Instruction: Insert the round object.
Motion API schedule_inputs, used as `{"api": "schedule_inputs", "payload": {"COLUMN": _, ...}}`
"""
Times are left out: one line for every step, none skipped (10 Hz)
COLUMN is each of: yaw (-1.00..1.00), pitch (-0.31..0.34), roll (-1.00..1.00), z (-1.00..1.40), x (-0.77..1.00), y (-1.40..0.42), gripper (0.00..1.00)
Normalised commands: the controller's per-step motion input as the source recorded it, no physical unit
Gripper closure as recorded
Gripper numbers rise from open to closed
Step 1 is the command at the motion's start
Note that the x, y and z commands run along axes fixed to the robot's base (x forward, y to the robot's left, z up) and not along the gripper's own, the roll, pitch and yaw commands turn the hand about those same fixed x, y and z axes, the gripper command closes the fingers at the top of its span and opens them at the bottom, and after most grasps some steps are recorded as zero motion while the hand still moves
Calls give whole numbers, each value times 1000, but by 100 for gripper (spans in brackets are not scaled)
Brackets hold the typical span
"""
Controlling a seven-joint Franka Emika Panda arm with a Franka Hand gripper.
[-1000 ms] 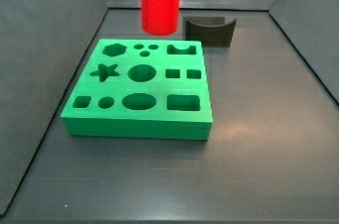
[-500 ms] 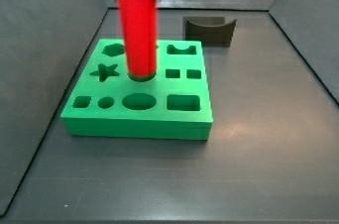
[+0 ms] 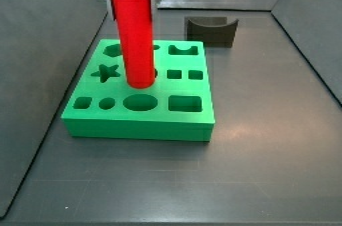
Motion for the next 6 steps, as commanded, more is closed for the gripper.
{"api": "schedule_inputs", "payload": {"yaw": 54, "pitch": 9, "roll": 221, "z": -334, "x": 83, "y": 223, "gripper": 100}}
{"api": "schedule_inputs", "payload": {"yaw": 74, "pitch": 0, "roll": 251, "z": -386, "x": 0, "y": 197, "gripper": 100}}
{"api": "schedule_inputs", "payload": {"yaw": 91, "pitch": 0, "roll": 260, "z": -446, "x": 0, "y": 154, "gripper": 100}}
{"api": "schedule_inputs", "payload": {"yaw": 74, "pitch": -50, "roll": 243, "z": -491, "x": -74, "y": 129, "gripper": 100}}
{"api": "schedule_inputs", "payload": {"yaw": 77, "pitch": -73, "roll": 223, "z": -511, "x": -114, "y": 137, "gripper": 100}}
{"api": "schedule_inputs", "payload": {"yaw": 91, "pitch": -73, "roll": 223, "z": -509, "x": -86, "y": 146, "gripper": 100}}
